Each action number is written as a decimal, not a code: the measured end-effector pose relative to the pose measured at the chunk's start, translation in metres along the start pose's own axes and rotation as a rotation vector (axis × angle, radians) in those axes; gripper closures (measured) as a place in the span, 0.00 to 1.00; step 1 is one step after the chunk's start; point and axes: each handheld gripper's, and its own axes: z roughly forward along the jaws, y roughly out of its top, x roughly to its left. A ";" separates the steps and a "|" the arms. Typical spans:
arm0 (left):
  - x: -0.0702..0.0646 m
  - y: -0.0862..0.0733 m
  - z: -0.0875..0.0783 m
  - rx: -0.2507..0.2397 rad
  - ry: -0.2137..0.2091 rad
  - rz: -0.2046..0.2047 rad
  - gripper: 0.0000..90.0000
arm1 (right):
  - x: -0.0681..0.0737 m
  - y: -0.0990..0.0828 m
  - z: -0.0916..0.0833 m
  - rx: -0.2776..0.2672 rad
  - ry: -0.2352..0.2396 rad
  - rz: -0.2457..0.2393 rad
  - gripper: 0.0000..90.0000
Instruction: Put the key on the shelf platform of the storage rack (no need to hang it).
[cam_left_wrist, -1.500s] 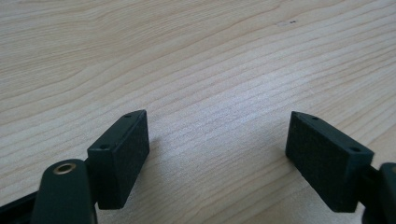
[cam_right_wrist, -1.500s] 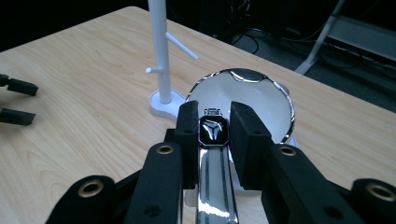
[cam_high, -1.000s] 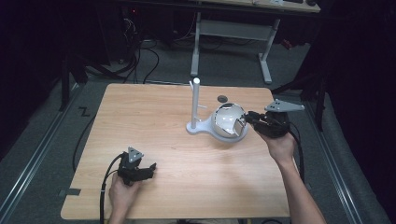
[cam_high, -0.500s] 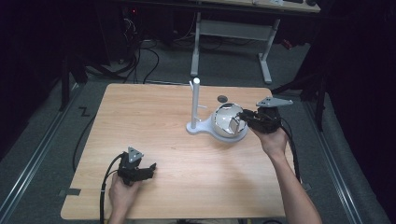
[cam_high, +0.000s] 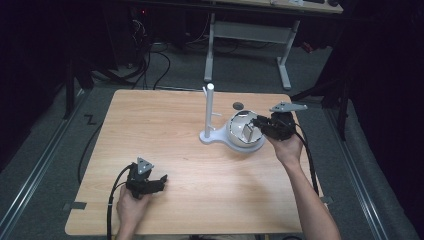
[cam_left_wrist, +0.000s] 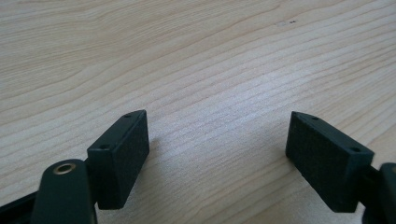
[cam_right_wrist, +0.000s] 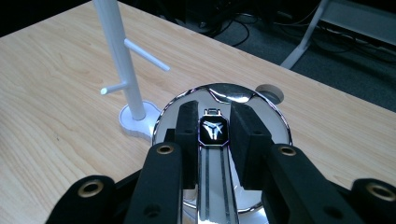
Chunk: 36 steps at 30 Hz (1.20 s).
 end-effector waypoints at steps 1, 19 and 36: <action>0.000 0.000 0.000 0.000 0.000 0.000 0.24 | 0.000 0.000 0.001 -0.001 0.001 0.006 0.83; 0.000 0.000 0.000 0.000 0.000 0.000 0.24 | 0.000 -0.005 0.029 0.030 0.010 0.043 0.83; 0.000 0.000 0.000 0.001 -0.001 0.000 0.24 | -0.002 -0.007 0.042 0.042 0.004 0.051 0.83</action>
